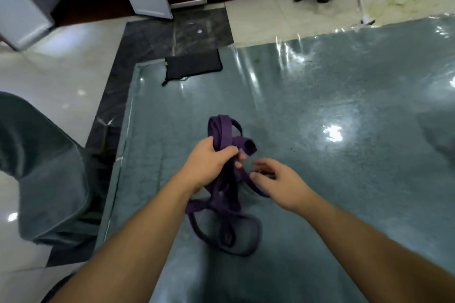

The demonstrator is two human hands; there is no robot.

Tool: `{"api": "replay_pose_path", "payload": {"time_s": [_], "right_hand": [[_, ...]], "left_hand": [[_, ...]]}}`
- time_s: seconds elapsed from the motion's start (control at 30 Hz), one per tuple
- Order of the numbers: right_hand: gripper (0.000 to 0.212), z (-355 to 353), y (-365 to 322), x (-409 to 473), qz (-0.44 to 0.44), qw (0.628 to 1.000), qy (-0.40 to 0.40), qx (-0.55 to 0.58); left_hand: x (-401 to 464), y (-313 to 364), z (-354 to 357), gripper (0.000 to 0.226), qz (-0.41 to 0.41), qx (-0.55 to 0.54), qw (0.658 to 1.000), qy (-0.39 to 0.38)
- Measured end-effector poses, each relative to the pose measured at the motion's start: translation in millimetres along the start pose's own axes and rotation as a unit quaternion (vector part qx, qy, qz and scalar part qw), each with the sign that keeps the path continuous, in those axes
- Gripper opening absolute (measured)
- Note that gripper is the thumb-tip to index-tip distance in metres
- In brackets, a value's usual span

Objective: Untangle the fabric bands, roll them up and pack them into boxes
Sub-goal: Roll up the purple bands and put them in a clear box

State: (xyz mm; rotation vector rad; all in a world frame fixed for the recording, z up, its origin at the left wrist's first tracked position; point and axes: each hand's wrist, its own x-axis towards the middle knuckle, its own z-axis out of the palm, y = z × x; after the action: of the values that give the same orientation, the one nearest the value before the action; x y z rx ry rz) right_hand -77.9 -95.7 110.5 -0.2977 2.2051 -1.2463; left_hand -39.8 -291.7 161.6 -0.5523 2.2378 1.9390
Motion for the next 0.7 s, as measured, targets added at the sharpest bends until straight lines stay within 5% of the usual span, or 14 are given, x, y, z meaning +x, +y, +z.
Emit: {"api": "replay_pose_path", "payload": {"time_s": [0.17, 0.3, 0.4, 0.6, 0.7], "right_hand": [[0.08, -20, -64, -11, -0.09, 0.991, -0.013, 0.102], [0.064, -33, -102, -26, -0.147, 0.976, -0.075, 0.142], [0.064, -37, -131, -35, -0.186, 0.972, -0.033, 0.137], [0.017, -63, -173, -55, -0.207, 0.966, 0.038, 0.153], [0.021, -81, -192, -65, -0.192, 0.961, 0.049, 0.195]], "left_hand": [[-24, 63, -14, 0.019, 0.044, -0.158, 0.986, -0.016], [-41, 112, -16, 0.035, 0.087, -0.28, 0.955, -0.055], [-50, 141, -13, 0.041, 0.102, -0.339, 0.93, -0.102], [-47, 165, -26, 0.043, 0.113, -0.315, 0.94, -0.065], [-46, 158, -22, 0.038, 0.099, -0.303, 0.947, -0.031]]}}
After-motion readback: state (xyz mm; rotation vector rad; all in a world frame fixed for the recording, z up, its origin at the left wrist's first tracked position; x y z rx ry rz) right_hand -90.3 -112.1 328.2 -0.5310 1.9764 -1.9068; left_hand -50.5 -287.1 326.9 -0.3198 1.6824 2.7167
